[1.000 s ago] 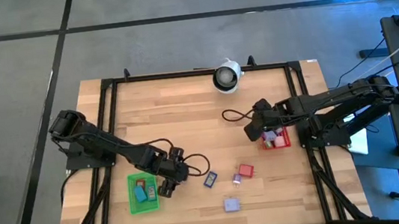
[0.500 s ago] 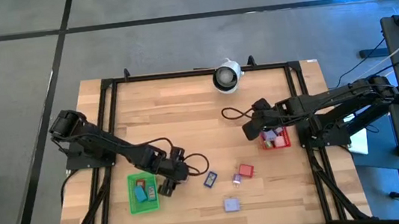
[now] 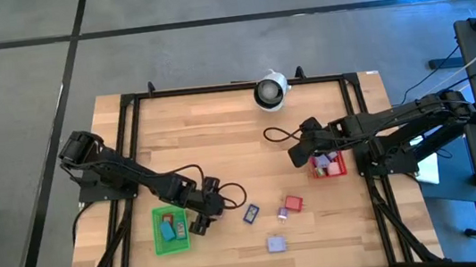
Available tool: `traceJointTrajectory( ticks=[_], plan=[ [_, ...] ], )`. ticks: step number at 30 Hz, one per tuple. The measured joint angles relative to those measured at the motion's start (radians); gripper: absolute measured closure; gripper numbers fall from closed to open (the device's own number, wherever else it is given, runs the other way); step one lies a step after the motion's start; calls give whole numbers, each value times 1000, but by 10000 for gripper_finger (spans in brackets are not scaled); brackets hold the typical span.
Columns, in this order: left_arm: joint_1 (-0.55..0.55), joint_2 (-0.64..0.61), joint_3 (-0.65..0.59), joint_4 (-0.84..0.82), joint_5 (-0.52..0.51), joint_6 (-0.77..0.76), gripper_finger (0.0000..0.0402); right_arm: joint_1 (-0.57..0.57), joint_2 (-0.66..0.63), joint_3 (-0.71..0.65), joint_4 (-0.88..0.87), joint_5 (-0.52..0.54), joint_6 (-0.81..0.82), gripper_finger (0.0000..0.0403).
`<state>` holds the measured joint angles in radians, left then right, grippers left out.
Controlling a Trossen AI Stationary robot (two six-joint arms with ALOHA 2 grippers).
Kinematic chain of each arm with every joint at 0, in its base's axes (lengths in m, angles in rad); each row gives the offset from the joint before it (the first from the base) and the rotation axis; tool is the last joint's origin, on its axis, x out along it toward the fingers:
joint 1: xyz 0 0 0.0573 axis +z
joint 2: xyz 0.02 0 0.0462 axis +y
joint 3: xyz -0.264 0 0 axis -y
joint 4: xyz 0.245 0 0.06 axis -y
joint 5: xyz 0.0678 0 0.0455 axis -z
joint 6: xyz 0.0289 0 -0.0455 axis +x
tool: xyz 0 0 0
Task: Pick & Place Office items
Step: Put the white digital clock into the green bin
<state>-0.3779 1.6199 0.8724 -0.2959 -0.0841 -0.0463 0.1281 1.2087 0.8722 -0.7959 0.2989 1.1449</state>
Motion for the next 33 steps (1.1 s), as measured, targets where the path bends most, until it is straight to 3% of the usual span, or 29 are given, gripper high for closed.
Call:
traceJointTrajectory(
  ticks=[9, 33],
  plan=[
    [0, 0, -56, 95, 11, -34, 119, 0, 0, 0, 3, 0, 0, 117],
    [16, 12, -57, 114, -2, -18, 131, 0, 0, 0, 11, 8, -1, 117]
  ],
)
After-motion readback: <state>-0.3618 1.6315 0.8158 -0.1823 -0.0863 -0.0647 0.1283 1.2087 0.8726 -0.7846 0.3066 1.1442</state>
